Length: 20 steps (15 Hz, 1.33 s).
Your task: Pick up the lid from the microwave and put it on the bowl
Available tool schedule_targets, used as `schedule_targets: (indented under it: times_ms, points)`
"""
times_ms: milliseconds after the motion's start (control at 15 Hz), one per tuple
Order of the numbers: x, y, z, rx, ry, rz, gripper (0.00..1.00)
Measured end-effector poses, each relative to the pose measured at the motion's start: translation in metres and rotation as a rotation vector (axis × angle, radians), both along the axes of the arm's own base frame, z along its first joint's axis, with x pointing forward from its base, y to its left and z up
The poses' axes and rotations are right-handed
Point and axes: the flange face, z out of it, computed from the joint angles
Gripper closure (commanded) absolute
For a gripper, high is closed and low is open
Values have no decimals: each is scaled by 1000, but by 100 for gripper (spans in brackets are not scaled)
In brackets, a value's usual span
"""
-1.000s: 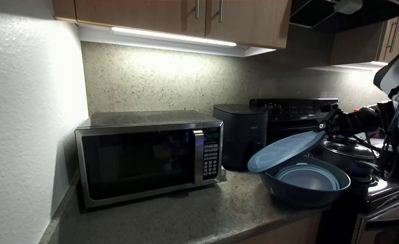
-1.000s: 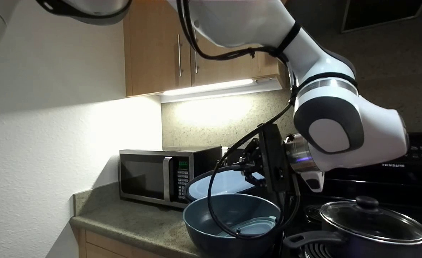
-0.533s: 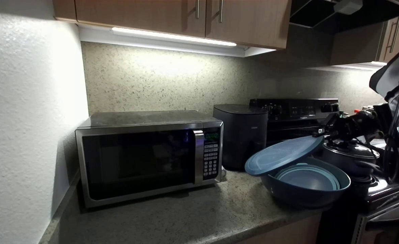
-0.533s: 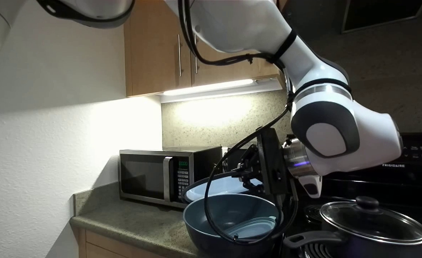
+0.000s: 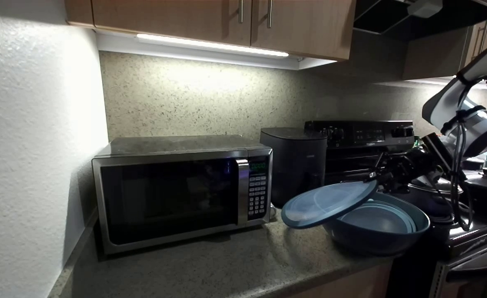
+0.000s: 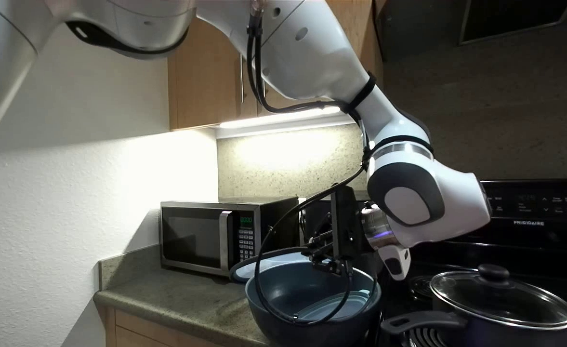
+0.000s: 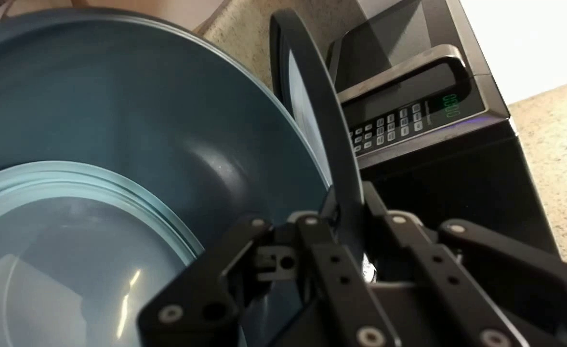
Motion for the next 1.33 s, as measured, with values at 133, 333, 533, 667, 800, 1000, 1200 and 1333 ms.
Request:
schedule_targets:
  times_ms: [133,333,533,667,800,1000,1200,1333]
  points:
    - [6,3,1,-10,3,0,97]
    - [4,2,16,-36,-132,45,97]
    - [-28,-9,51,-42,-290,94,97]
    - [-59,-18,74,-30,-338,100,97]
    - [-82,-26,90,-37,-354,79,89]
    - [-78,-24,86,-35,-348,86,97]
    - [-73,-21,77,-30,-327,90,97]
    - [-71,-23,69,-42,-273,56,97]
